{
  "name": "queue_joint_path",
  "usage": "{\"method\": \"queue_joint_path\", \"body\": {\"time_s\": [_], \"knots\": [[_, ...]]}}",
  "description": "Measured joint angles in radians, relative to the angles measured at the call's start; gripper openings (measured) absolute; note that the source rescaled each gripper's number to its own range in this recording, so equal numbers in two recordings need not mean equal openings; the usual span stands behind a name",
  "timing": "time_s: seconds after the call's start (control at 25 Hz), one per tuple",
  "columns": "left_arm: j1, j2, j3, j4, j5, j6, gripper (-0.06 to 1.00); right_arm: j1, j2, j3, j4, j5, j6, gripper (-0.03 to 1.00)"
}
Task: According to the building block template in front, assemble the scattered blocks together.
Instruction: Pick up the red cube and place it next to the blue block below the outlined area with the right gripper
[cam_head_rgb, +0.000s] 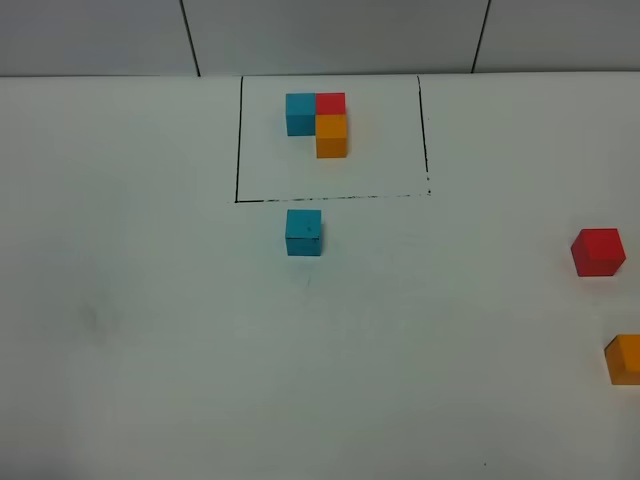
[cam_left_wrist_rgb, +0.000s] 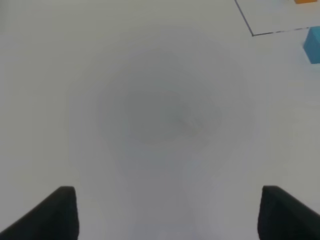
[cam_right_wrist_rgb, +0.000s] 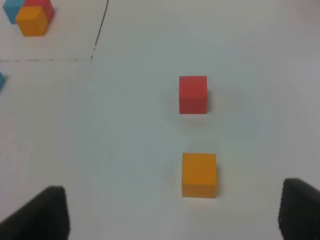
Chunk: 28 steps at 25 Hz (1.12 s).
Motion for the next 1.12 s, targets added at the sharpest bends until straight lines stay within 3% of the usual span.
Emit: {"method": "queue_joint_path", "body": {"time_s": [1.12], "knots": [[0.022,0.000,0.000,0.000,0.000,-0.002,0.67,0.000,0.000,0.000,0.000,0.000,0.000,0.71]]}}
